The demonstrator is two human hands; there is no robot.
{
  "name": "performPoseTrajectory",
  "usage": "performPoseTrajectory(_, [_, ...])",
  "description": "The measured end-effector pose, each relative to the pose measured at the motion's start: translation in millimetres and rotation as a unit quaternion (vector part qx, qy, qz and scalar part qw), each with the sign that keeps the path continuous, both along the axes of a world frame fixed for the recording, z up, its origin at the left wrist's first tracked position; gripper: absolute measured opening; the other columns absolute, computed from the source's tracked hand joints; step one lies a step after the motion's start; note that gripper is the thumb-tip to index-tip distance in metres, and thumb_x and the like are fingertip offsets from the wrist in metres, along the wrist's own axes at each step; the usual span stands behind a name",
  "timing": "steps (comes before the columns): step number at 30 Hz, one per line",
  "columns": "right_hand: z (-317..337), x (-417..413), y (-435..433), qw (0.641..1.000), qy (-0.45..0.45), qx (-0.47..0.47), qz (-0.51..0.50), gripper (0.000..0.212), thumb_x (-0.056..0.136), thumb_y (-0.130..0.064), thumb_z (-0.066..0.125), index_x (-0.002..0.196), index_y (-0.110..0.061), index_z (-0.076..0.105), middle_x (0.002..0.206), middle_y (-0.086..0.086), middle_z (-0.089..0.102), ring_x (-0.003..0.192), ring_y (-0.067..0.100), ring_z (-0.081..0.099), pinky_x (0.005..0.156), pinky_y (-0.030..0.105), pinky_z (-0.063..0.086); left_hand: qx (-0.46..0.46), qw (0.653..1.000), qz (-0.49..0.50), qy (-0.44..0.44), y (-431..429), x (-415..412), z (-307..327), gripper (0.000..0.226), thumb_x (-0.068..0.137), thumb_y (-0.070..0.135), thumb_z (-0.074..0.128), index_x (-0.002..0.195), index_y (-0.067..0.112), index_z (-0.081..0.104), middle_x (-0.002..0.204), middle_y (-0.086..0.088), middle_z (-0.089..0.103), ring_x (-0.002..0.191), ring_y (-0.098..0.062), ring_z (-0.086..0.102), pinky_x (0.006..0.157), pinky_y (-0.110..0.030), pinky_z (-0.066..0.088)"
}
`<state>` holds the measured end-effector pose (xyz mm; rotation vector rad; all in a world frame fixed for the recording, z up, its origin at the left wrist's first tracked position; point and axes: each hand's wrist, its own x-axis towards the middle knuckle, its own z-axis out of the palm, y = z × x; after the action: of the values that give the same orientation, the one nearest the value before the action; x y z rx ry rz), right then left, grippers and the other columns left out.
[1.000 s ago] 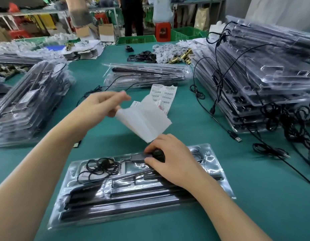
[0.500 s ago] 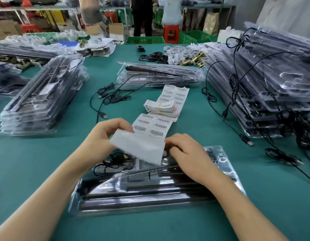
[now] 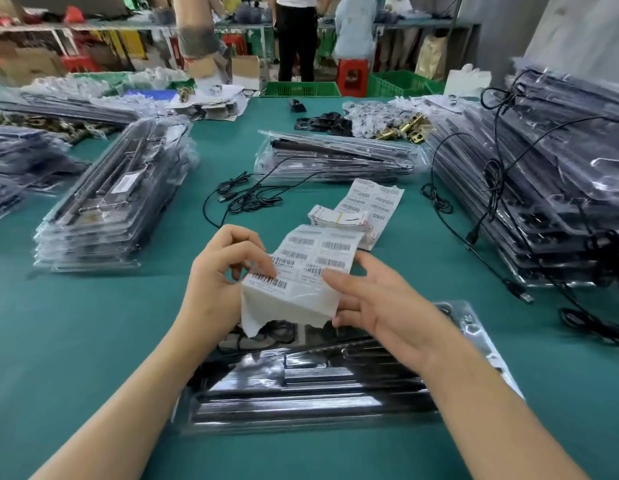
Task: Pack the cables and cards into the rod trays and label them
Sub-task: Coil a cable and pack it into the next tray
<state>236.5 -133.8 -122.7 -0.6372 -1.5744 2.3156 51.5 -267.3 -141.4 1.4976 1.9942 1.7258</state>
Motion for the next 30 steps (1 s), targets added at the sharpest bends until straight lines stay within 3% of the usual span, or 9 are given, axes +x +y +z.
performPoseTrajectory(2, [-4, -1, -13, 0.999, 0.004, -0.029, -0.015, 0.067, 0.076, -0.025, 0.083, 0.135, -0.024, 0.051, 0.117, 0.002, 0.075, 0.092, 0.019, 0.072, 0.057, 0.021, 0.053, 0.024, 1.000, 0.003, 0.009, 0, 3, 2, 0.026, 0.063, 0.018, 0.092, 0.070, 0.032, 0.070, 0.095, 0.009, 0.056, 0.083, -0.015, 0.055, 0.069, -0.031, 0.045])
performPoseTrajectory(5, [-11, -5, -28, 0.996, -0.013, 0.054, -0.063, 0.058, 0.082, -0.014, 0.082, 0.128, -0.036, 0.055, 0.109, -0.008, 0.077, 0.084, 0.010, 0.073, 0.051, 0.017, 0.047, 0.017, 0.999, 0.012, 0.042, 1, 3, 1, 0.034, 0.067, 0.003, 0.093, 0.077, 0.027, 0.072, 0.098, 0.007, 0.059, 0.090, -0.016, 0.060, 0.074, -0.032, 0.049])
performPoseTrajectory(8, [-14, -6, -30, 0.989, 0.016, 0.070, -0.132, 0.056, 0.086, -0.006, 0.078, 0.127, -0.037, 0.055, 0.104, -0.011, 0.078, 0.083, 0.004, 0.073, 0.049, 0.013, 0.047, 0.013, 0.997, 0.027, 0.069, 0, 2, 4, 0.033, 0.084, -0.008, 0.077, 0.091, 0.024, 0.074, 0.106, 0.005, 0.064, 0.103, -0.019, 0.064, 0.083, -0.035, 0.053])
performPoseTrajectory(12, [-17, -2, -26, 0.979, 0.044, 0.076, -0.182, 0.039, 0.091, -0.009, 0.074, 0.122, -0.029, 0.064, 0.107, -0.009, 0.077, 0.095, 0.008, 0.074, 0.066, 0.018, 0.057, 0.049, 0.985, 0.103, 0.126, -2, 10, 18, 0.029, 0.098, -0.006, 0.057, 0.101, 0.019, 0.072, 0.106, 0.006, 0.066, 0.104, -0.017, 0.064, 0.085, -0.029, 0.050])
performPoseTrajectory(16, [-20, -2, -29, 0.978, 0.037, 0.062, -0.194, 0.023, 0.095, -0.014, 0.070, 0.116, -0.024, 0.072, 0.106, -0.009, 0.078, 0.091, 0.004, 0.073, 0.064, 0.016, 0.056, 0.006, 0.968, 0.099, 0.228, -4, 29, 33, 0.017, 0.097, 0.016, 0.064, 0.111, 0.020, 0.072, 0.101, 0.012, 0.066, 0.099, -0.013, 0.062, 0.084, -0.021, 0.044])
performPoseTrajectory(19, [-20, -3, -29, 0.981, 0.045, 0.043, -0.185, 0.023, 0.097, -0.015, 0.068, 0.118, -0.023, 0.071, 0.108, -0.008, 0.078, 0.100, 0.010, 0.074, 0.080, 0.024, 0.060, -0.086, 0.954, 0.101, 0.269, -7, 47, 27, 0.026, 0.091, 0.043, 0.069, 0.111, 0.027, 0.074, 0.101, 0.019, 0.065, 0.098, -0.006, 0.060, 0.085, -0.023, 0.046])
performPoseTrajectory(24, [-19, -4, -36, 0.988, 0.085, 0.029, -0.127, 0.029, 0.097, -0.016, 0.067, 0.125, -0.022, 0.068, 0.115, -0.006, 0.076, 0.107, 0.011, 0.072, 0.082, 0.020, 0.057, -0.071, 0.975, 0.105, 0.185, -12, 57, 8, 0.026, 0.089, 0.035, 0.077, 0.110, 0.020, 0.076, 0.108, 0.015, 0.067, 0.103, -0.011, 0.065, 0.086, -0.035, 0.055])
performPoseTrajectory(27, [-19, -4, -37, 0.989, 0.096, 0.058, -0.100, 0.034, 0.094, -0.017, 0.072, 0.126, -0.026, 0.068, 0.119, -0.010, 0.074, 0.112, 0.007, 0.069, 0.085, 0.012, 0.053, -0.036, 0.978, 0.101, 0.179, -11, 57, 2, 0.028, 0.086, 0.028, 0.077, 0.111, 0.015, 0.076, 0.111, 0.011, 0.069, 0.107, -0.014, 0.067, 0.093, -0.032, 0.054])
performPoseTrajectory(30, [-19, -4, -40, 0.984, 0.107, 0.104, -0.102, 0.036, 0.094, -0.014, 0.072, 0.126, -0.030, 0.067, 0.121, -0.010, 0.073, 0.114, 0.009, 0.068, 0.092, 0.016, 0.052, -0.009, 0.982, 0.101, 0.158, -16, 55, 1, 0.022, 0.088, 0.022, 0.081, 0.107, 0.013, 0.077, 0.109, 0.009, 0.071, 0.107, -0.012, 0.068, 0.093, -0.028, 0.054])
